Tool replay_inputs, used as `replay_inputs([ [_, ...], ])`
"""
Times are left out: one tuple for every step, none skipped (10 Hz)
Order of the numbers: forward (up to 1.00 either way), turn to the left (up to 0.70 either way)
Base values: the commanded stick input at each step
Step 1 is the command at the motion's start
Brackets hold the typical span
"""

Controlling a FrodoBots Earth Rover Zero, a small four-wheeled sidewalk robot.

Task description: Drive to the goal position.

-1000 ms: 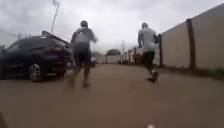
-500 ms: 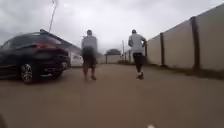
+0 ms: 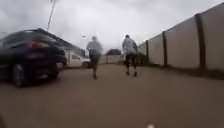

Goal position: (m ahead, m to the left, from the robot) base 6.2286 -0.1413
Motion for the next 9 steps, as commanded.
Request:
replay_inputs([
  [0.7,0.0],
  [0.7,0.0],
  [0.7,0.0],
  [0.7,0.0],
  [0.7,0.0],
  [0.7,0.0],
  [0.7,0.0],
  [0.7,0.0],
  [0.7,0.0],
])
